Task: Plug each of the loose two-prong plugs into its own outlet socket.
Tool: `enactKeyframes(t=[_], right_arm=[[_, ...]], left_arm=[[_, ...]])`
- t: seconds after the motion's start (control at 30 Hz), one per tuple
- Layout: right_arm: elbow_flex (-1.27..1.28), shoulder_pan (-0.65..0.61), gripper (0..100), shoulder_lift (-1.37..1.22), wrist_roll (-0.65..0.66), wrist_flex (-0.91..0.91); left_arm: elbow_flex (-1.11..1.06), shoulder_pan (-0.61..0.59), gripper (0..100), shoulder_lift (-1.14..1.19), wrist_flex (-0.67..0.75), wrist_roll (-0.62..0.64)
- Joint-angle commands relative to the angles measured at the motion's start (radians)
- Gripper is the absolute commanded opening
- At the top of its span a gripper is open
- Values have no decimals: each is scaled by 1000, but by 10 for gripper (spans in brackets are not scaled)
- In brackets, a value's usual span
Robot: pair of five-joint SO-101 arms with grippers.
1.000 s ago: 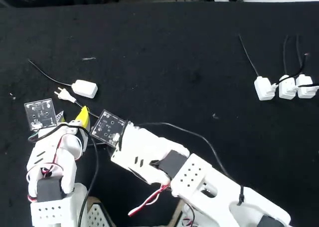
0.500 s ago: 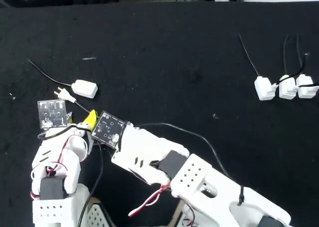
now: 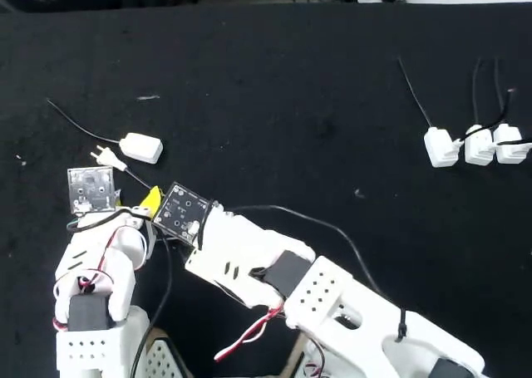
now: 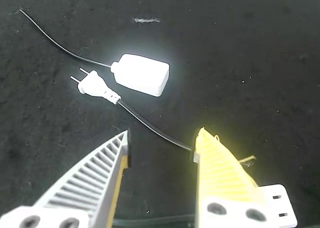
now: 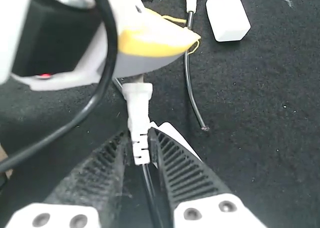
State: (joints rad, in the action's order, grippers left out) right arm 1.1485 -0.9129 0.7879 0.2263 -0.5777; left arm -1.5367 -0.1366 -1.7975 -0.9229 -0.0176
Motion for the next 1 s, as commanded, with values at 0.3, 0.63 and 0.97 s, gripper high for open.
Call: enactKeyframes(t=[0.3,0.63,0.97], right_arm=[[-50,-8,59,39,-49,-6],[-50,-8,11,39,-40,-2],[-61,-6,10,110,-40,-51]], left_arm=[[-25,84,224,11,-3,-25],[-28,85,224,11,-2,-25],[-44,88,224,12,5,-51]])
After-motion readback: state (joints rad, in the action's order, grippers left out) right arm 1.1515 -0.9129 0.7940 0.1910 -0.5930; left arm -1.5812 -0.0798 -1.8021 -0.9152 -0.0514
